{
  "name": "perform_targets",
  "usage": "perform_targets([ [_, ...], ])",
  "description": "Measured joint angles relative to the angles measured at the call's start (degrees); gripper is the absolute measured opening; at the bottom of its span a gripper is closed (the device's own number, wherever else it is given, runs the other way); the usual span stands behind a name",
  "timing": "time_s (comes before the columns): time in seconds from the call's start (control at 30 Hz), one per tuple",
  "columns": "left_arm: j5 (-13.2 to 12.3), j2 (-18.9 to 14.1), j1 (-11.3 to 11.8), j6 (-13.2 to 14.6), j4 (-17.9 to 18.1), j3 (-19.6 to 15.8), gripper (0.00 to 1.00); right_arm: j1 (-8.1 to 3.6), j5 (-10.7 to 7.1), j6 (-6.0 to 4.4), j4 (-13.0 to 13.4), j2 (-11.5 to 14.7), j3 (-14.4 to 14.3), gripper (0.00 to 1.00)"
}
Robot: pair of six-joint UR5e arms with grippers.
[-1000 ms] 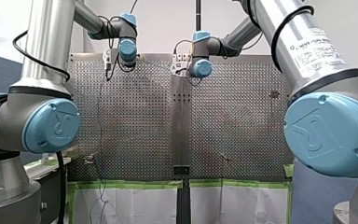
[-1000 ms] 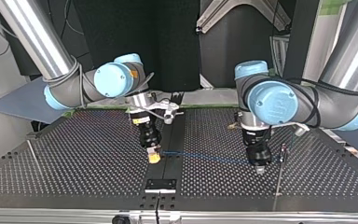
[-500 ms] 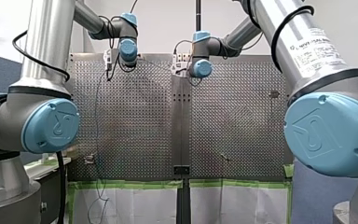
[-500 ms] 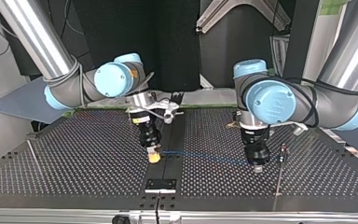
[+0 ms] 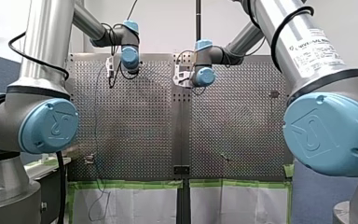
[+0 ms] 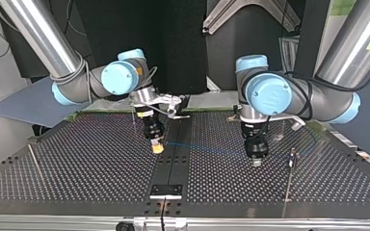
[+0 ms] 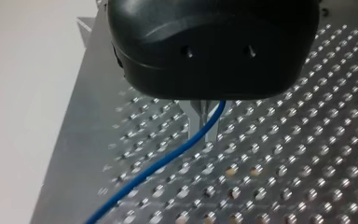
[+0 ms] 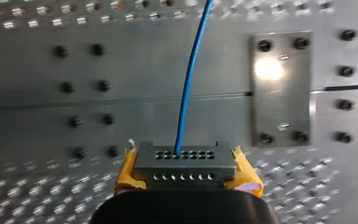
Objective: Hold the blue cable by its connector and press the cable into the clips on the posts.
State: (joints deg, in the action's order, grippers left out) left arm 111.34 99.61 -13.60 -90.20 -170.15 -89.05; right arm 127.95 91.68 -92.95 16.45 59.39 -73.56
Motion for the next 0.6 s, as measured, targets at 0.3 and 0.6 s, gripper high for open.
perform_targets([
  [0.3,-0.07,0.95,-1.38,-0.17,5.02,-4.74,0.01,-0.39,1.02,0.18,0.29,0.00,-5.28,0.00],
  [0.6,0.32,5.75,-3.46,-0.03,7.18,-5.57,0.01,-1.78,1.81,0.33,0.72,-0.01,-10.12,0.00],
])
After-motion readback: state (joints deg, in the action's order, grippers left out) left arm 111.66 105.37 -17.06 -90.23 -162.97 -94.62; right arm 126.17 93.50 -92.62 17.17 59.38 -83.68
